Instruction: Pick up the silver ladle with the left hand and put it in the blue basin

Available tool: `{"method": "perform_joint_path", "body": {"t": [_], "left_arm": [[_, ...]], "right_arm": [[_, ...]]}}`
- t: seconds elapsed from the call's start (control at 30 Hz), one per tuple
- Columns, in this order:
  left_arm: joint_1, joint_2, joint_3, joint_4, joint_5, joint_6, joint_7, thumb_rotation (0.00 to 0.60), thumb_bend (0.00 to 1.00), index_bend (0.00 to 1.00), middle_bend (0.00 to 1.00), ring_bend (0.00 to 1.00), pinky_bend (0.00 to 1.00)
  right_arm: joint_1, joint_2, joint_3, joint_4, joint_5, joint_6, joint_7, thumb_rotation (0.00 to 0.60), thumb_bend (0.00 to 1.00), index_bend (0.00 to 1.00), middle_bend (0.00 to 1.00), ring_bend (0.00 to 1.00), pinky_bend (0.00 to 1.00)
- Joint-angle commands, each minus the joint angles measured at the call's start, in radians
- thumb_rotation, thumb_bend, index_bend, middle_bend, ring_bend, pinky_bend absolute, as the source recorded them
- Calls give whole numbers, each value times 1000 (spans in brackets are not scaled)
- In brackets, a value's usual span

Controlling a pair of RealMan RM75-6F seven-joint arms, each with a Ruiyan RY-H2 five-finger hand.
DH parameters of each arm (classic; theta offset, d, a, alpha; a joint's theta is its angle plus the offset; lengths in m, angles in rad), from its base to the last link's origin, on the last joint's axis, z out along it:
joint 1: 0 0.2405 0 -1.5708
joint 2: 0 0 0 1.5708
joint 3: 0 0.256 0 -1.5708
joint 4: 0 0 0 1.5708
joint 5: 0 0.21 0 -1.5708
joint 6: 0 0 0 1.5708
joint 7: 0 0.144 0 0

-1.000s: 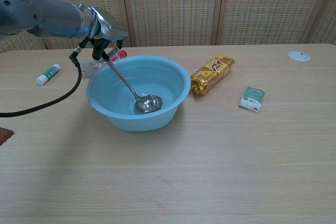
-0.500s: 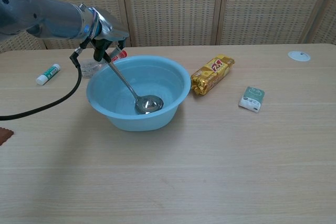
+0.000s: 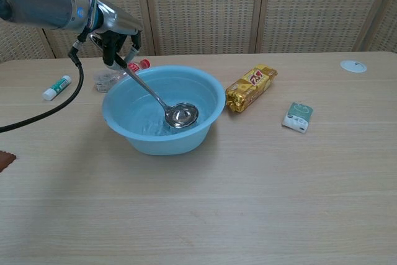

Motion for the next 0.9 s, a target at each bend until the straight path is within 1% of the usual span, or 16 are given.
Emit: {"method": "perform_joint_path", "body": {"t": [0.03,0.2,0.27,0.33,0.5,0.63,0.7,0.9], "left_arm": [[14,24,-8,-22,20,-15,-33,600,728,994,1000,973,1000],[17,72,-10,-51,32,-39,-81,600,728,994,1000,973,1000],[11,88,-6,-62,21,-45,-89,600,729,994,1000,974,1000],[-2,105,0,-76,-5,-54,-91,600,729,994,1000,974,1000],[-66,160,26,-119,-107,-76,-80,600,729,994,1000,974,1000],[-109,191,44,-140,-158,-86,-76,600,733,994,1000,974,1000],[-138,215,61,-158,-203,-97,-72,600,734,994,1000,973,1000],[-199,245,104,-184,-291,-124,-64,600,736,994,1000,973,1000]], "right_arm": [[1,-1,0,-1,0,-2,-3,600,0,0,0,0,0],[4,-3,2,-5,5,-4,-15,600,0,0,0,0,0],[4,-3,2,-7,7,-6,-18,600,0,0,0,0,0],[5,-4,3,-8,8,-6,-24,600,0,0,0,0,0],[10,-11,2,-9,15,-17,-42,600,0,0,0,0,0],[12,-12,4,-8,22,-23,-46,600,0,0,0,0,0],[14,-13,5,-7,27,-28,-47,600,0,0,0,0,0],[16,-13,8,-4,32,-32,-44,600,0,0,0,0,0]]}}
